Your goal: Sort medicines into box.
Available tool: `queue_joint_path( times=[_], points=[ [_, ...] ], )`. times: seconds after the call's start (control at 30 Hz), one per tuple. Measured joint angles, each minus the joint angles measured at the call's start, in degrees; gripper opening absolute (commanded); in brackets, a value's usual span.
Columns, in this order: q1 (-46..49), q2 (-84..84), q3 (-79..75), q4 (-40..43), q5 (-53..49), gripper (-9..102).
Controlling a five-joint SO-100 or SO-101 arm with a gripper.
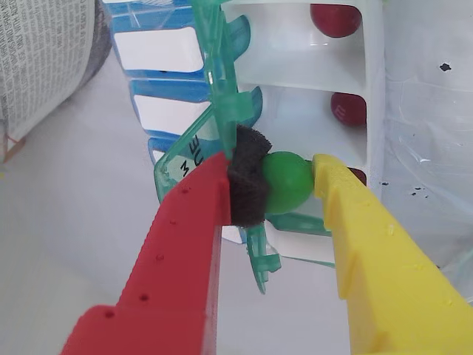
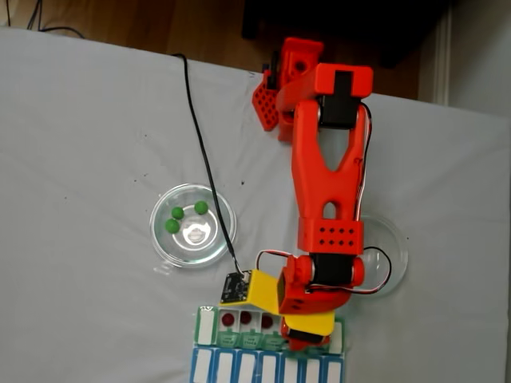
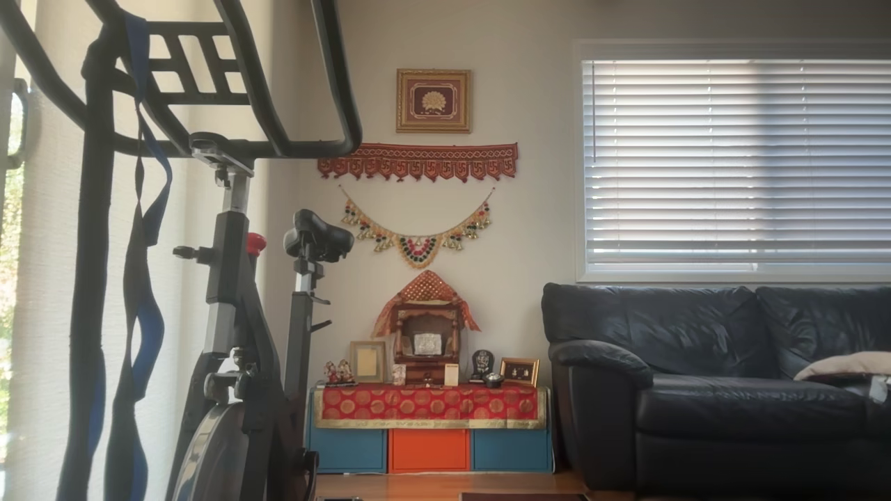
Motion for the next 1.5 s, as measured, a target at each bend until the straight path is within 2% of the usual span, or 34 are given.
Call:
queue_joint_path(
  times=[0.23,0.5,0.63,0.77,1.0,1.5],
  points=[
    [0.0,0.0,-0.1,0.3,0.0,18],
    [0.0,0.0,-0.1,1.4,-0.3,15],
    [0.0,0.0,-0.1,3.2,-1.1,11],
    [0.0,2.1,0.1,4.6,-1.4,1],
    [1.6,10.1,5.3,6.7,-1.2,1],
    [20.6,32.9,19.2,14.7,-5.7,1]
  ],
)
